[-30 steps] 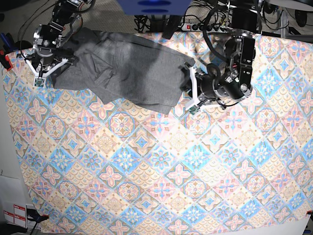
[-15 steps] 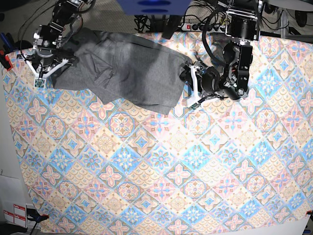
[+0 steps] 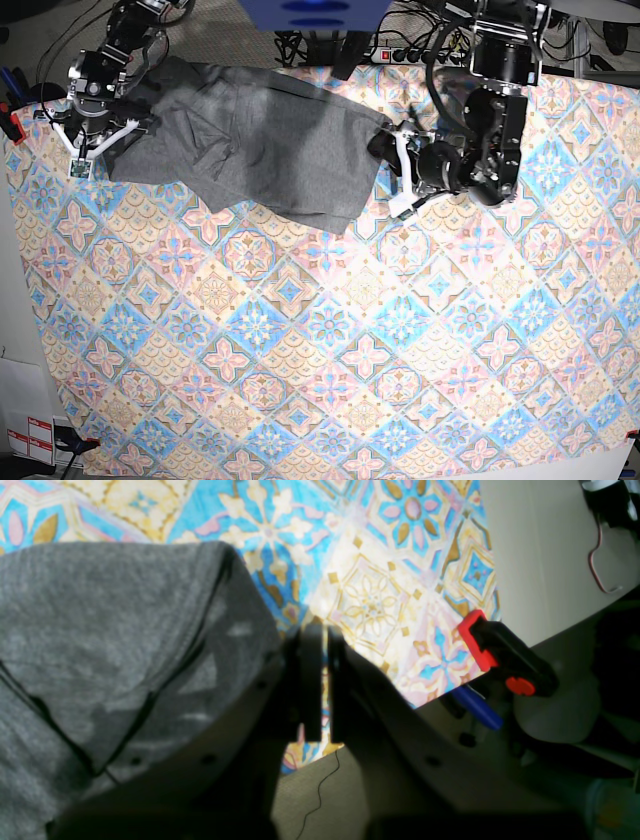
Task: Fold the T-shirt properly
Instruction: 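Grasp the shirt edge with the left gripper and drag it away from the right gripper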
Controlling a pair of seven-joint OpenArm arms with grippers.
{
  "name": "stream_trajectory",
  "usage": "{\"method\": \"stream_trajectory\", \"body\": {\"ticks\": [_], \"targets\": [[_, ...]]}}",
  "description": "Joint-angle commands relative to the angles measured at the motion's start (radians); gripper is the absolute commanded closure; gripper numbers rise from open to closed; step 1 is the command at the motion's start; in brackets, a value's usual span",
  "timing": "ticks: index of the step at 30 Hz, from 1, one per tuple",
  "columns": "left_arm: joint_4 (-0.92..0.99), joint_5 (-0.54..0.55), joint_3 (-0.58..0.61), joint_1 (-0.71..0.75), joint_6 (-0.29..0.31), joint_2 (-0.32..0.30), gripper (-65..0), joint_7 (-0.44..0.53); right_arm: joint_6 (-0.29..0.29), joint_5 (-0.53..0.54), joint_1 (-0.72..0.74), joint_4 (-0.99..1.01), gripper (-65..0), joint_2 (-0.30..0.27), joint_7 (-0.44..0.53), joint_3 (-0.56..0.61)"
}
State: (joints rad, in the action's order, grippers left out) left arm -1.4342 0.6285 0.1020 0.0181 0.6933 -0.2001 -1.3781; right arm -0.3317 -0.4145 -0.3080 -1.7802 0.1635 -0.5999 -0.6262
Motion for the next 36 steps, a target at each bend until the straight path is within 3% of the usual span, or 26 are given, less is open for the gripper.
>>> {"method": "stream_trajectory", "body": {"ticks": [1, 3, 8, 15, 21, 28, 30, 34, 36], "targets": [[-0.015, 0.078, 0.000, -0.031, 0.005, -0.006, -31.3, 0.019, 0.009, -0.002, 0.002, -0.016, -2.3, -0.006, 0.018, -0.002], [-0.015, 0.129, 0.000, -0.037, 0.005, -0.014, -31.3, 0.022, 0.009, -0.002, 0.002, -0.016, -2.3, -0.006, 0.018, -0.001], [-0.014, 0.123, 0.002, -0.063, 0.005, -0.014, -31.2, 0.027, 0.009, -0.002, 0.002, -0.014, -2.3, -0.006, 0.018, -0.001], [-0.004, -0.014, 0.009, -0.057, 0.005, -0.008, -31.2, 0.128, 0.009, -0.002, 0.002, -0.014, -2.3, -0.006, 0.018, -0.001], [0.195, -0.042, 0.021, -0.099, 0.005, 0.067, -31.2, 0.134, 0.009, -0.002, 0.002, -0.014, -2.3, -0.006, 0.018, -0.001], [0.293, -0.039, 0.133, -0.125, 0.005, 0.087, -31.0, 0.199, 0.009, -0.002, 0.002, -0.014, -2.3, -0.006, 0.018, -0.001], [0.298, -0.043, 0.156, -0.125, 0.005, 0.090, -27.1, 0.228, 0.009, -0.002, 0.002, -0.014, -2.3, -0.006, 0.018, -0.001], [0.350, -0.057, 0.239, -0.149, 0.005, 0.095, -3.0, 0.276, 0.009, -0.002, 0.002, -0.014, -2.3, -0.006, 0.018, -0.001], [0.407, -0.085, 0.290, -0.175, 0.005, 0.106, -2.2, 0.323, 0.009, -0.002, 0.002, -0.014, -2.3, -0.006, 0.018, -0.001]]}}
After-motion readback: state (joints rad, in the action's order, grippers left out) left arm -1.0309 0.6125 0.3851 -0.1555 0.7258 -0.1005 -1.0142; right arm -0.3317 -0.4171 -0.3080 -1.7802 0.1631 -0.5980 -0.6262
